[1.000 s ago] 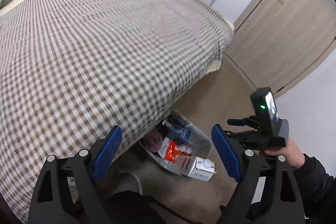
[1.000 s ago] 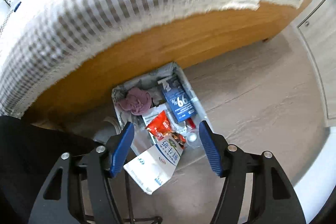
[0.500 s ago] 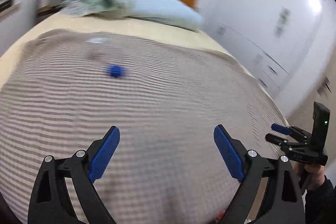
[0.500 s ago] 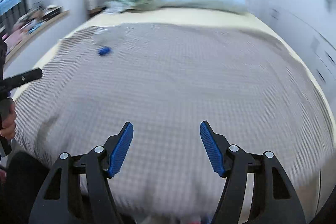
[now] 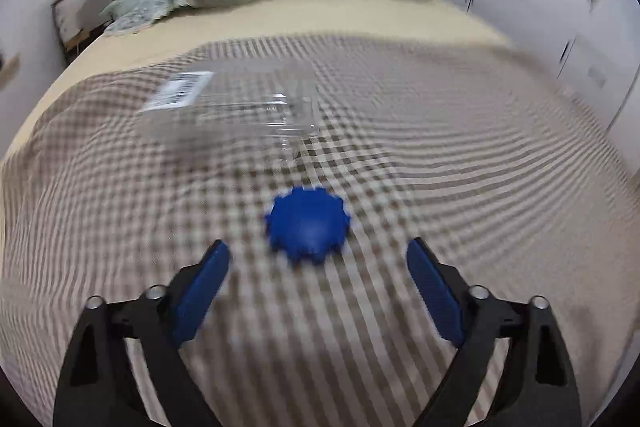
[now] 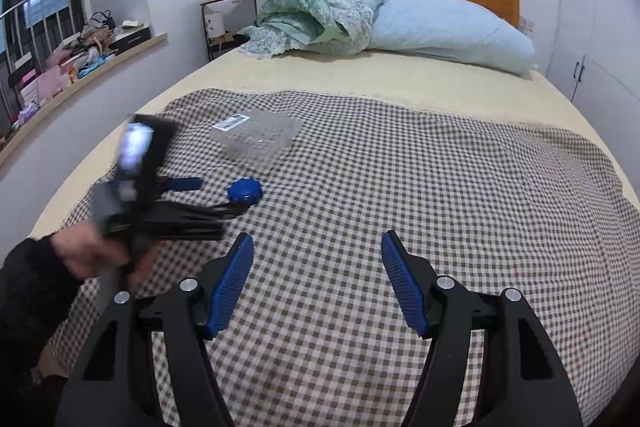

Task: Collect trash
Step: 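Move both tools back over the blue cap and clear container on the bed, then grasp the blue bottle cap with the left tool while the right tool grasps the clear container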

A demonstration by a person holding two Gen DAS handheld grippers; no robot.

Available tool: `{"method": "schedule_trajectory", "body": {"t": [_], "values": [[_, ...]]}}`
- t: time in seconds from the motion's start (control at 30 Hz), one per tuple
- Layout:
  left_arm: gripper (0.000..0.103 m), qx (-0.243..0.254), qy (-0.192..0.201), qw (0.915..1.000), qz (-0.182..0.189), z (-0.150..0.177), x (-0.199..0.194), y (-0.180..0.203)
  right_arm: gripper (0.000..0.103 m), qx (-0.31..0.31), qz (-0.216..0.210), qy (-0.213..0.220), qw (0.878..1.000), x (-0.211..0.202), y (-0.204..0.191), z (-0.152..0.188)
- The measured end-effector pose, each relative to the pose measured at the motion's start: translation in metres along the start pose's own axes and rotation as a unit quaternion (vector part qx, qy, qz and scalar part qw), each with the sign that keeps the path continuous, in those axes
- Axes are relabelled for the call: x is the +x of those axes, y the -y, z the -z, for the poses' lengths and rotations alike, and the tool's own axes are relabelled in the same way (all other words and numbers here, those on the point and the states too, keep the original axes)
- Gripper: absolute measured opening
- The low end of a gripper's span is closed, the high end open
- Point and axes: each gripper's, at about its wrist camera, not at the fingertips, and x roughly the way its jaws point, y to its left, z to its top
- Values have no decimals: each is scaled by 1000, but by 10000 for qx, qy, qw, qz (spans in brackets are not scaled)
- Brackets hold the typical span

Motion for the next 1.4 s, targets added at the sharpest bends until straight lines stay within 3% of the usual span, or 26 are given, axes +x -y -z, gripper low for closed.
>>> {"method": "schedule_trajectory", "body": {"t": [0.03, 0.07, 0.17, 0.3, 0.43, 0.5, 0.6, 0.73, 0.83, 0.87, 0.9, 0.97, 1.0, 1.07, 1.13, 1.27, 1.4], "values": [[70, 27, -156, 9997, -202, -6, 15, 1, 64, 15, 10, -24, 10000, 8, -1, -6], [52, 36, -252, 9994, -234, -9, 22, 1, 64, 26, 36, -65, 10000, 11, 3, -5], [52, -243, -179, 9994, -163, -13, 19, -7, 64, 69, 73, -153, 9998, 23, 10, -4], [52, -860, 409, 9954, 46, 3, -37, -32, 64, 190, -154, -231, 9994, 53, 12, -12], [52, -1907, 849, 9775, 296, 46, -96, -73, 64, 129, -620, -308, 9975, 99, -3, -35], [52, -2298, 1039, 9674, 220, 78, -127, -86, 64, 428, -1198, -299, 9914, 130, -6, -52], [52, -2565, 1264, 9581, 167, 98, -142, -107, 64, 1045, -1850, -474, 9760, 184, -7, -77], [52, -2655, 1411, 9529, 394, 106, -137, -113, 64, 1431, -2077, -777, 9646, 237, -18, -96], [52, -2597, 1317, 9556, 448, 109, -131, -106, 64, 1960, -2402, -983, 9456, 267, -15, -96], [52, -2588, 1336, 9559, 385, 110, -133, -108, 62, 2131, -2511, -1020, 9387, 275, -14, -96], [52, -2611, 1346, 9552, 358, 109, -130, -111, 39, 2306, -2584, -1044, 9323, 281, -13, -95], [52, -2765, 1350, 9507, 396, 115, -130, -119, 32, 2534, -2896, -1035, 9172, 286, -13, -92], [52, -2864, 1332, 9478, 448, 116, -129, -125, 28, 2554, -2947, -995, 9154, 283, -15, -90], [52, -2895, 1355, 9462, 508, 117, -130, -127, 24, 2395, -2931, -949, 9207, 272, -24, -91], [52, -2831, 1398, 9475, 503, 118, -133, -125, 22, 2132, -2739, -815, 9343, 253, -36, -95], [52, -2729, 1561, 9474, 596, 116, -145, -118, 21, 945, -1625, -479, 9810, 192, -61, -100], [52, -2545, 1676, 9503, 633, 105, -157, -103, 21, 569, -909, -278, 9938, 141, -58, -92]]}}
